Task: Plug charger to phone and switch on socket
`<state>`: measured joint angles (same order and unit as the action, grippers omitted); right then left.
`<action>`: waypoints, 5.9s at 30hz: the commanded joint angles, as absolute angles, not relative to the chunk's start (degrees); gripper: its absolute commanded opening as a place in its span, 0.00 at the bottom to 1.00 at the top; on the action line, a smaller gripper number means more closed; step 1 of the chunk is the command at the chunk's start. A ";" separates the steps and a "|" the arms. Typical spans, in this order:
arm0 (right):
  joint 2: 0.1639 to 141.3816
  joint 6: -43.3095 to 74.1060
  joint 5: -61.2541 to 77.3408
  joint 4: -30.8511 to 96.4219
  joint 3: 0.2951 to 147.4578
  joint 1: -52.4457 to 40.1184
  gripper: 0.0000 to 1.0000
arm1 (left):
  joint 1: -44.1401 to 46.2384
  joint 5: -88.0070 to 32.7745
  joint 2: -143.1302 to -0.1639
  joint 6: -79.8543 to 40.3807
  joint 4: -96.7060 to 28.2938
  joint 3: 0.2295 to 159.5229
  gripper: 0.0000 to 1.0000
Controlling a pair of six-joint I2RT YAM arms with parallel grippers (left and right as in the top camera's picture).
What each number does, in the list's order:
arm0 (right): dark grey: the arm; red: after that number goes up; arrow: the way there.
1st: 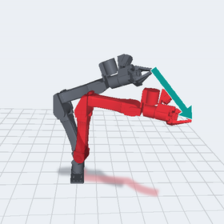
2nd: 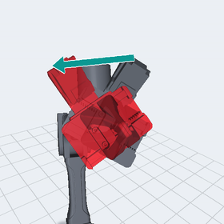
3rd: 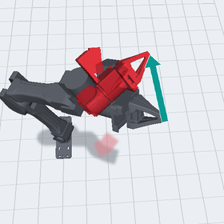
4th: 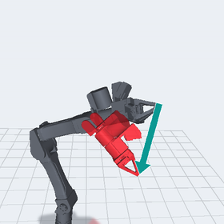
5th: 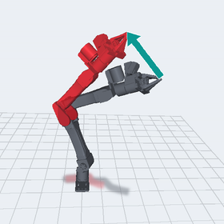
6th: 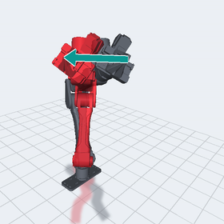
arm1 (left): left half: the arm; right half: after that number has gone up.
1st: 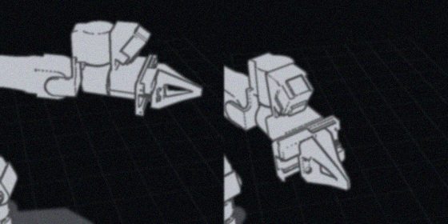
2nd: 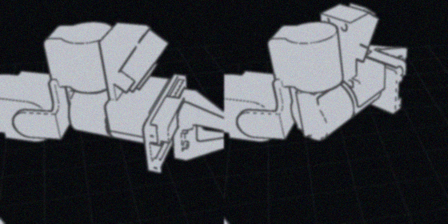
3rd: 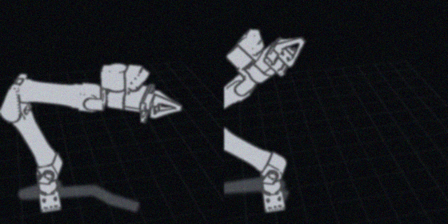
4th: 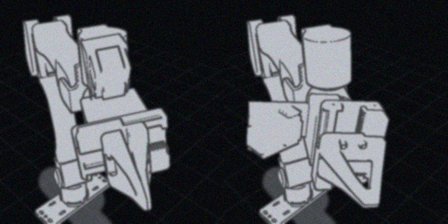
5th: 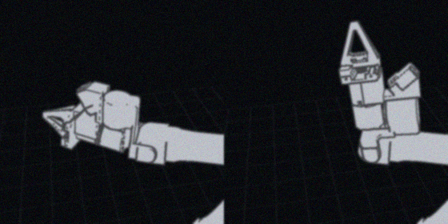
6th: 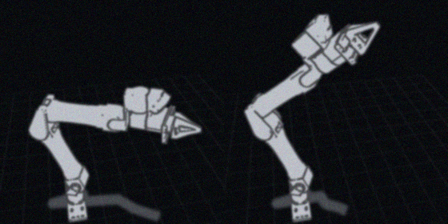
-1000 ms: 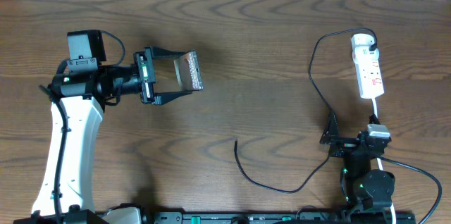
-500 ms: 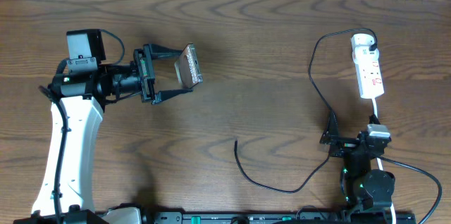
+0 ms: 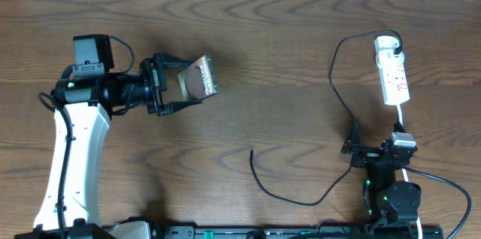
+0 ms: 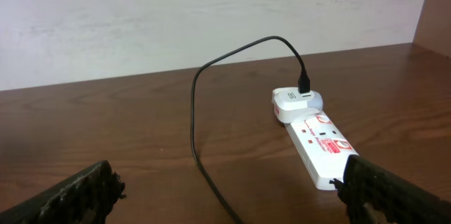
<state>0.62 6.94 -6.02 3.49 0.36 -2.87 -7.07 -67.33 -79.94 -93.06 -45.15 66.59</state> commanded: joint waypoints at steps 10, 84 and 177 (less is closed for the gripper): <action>0.34 6.33 -6.07 3.68 0.32 -3.09 0.99 | -7.31 -67.96 -85.49 -85.86 -46.50 67.35 0.07; 91.31 52.12 56.47 -23.97 44.58 -20.67 0.53 | -6.09 -38.46 -91.00 -79.53 -53.78 67.18 0.07; 91.42 47.68 37.39 -14.33 44.56 -36.14 0.01 | 14.04 -33.85 -90.98 -87.05 -50.22 67.18 0.64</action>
<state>92.20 47.51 37.58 -13.58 43.35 -36.93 13.93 -33.30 -90.76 -88.40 -49.80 67.07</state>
